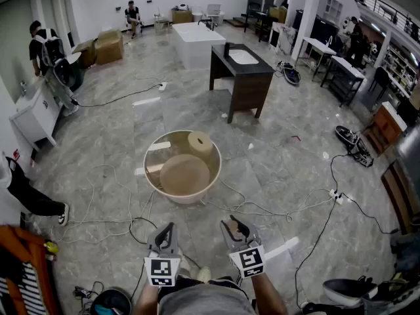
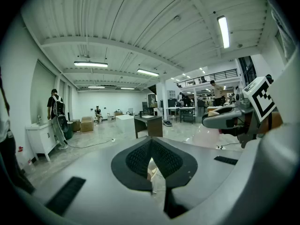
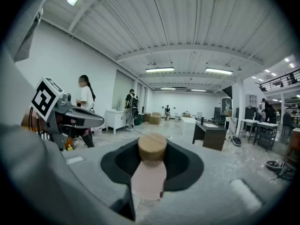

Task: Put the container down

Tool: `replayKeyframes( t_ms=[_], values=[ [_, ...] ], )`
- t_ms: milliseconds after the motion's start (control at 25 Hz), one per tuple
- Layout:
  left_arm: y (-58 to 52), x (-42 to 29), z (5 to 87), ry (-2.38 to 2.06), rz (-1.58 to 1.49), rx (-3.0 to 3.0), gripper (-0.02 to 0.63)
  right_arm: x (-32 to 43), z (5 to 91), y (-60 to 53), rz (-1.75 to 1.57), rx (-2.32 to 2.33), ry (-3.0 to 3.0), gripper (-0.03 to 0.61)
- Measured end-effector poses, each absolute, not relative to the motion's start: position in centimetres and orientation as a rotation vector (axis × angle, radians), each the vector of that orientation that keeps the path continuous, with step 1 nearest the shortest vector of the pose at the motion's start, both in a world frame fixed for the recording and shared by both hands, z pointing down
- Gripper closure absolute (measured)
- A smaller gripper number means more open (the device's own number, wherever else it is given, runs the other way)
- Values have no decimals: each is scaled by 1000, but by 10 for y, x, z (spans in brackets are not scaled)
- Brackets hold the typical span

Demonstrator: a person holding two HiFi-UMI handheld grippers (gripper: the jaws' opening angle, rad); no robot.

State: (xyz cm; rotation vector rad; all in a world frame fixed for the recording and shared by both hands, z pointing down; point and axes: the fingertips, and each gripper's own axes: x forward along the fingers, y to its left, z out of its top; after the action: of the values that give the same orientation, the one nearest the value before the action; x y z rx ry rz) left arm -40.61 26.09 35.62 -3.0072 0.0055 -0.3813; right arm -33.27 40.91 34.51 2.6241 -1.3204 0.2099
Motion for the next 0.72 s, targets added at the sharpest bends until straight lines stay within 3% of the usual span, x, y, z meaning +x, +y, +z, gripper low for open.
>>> replayKeyframes(
  t_ms=[720],
  values=[
    [260,-346,365,-42,-380,-3001,597,-283,354,402,218,2622,-1317,454]
  ],
)
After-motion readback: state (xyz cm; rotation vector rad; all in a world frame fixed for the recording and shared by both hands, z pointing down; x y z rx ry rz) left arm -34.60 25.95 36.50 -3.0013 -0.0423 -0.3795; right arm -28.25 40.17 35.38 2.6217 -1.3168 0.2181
